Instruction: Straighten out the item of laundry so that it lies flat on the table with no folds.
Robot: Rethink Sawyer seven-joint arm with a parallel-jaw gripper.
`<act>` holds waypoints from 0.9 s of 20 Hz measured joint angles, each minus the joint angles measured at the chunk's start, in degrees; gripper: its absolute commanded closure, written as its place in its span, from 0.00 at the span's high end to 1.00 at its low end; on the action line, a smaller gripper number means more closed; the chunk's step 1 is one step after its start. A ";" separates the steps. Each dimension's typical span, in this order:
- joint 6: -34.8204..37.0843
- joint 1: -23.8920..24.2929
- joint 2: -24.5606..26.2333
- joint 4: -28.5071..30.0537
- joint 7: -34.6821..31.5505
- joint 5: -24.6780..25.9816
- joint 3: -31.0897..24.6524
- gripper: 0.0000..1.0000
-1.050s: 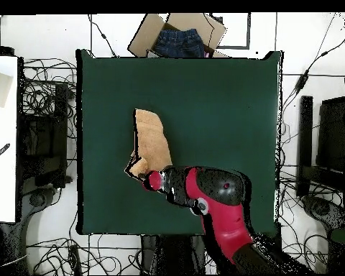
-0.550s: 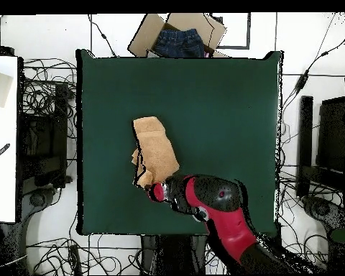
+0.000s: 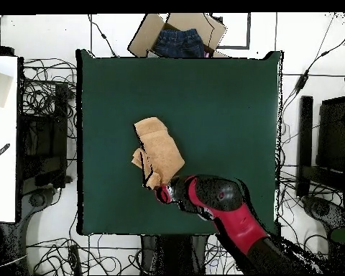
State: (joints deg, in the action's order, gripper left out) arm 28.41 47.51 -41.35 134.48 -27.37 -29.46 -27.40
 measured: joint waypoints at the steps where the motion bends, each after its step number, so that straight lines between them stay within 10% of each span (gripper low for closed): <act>1: 0.10 -0.09 0.11 -0.67 0.00 0.61 0.39 0.00; 18: 10.08 -3.08 2.78 -15.19 -0.01 5.43 7.04 0.00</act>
State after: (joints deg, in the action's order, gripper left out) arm 38.49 44.42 -38.57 119.29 -27.39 -24.02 -20.36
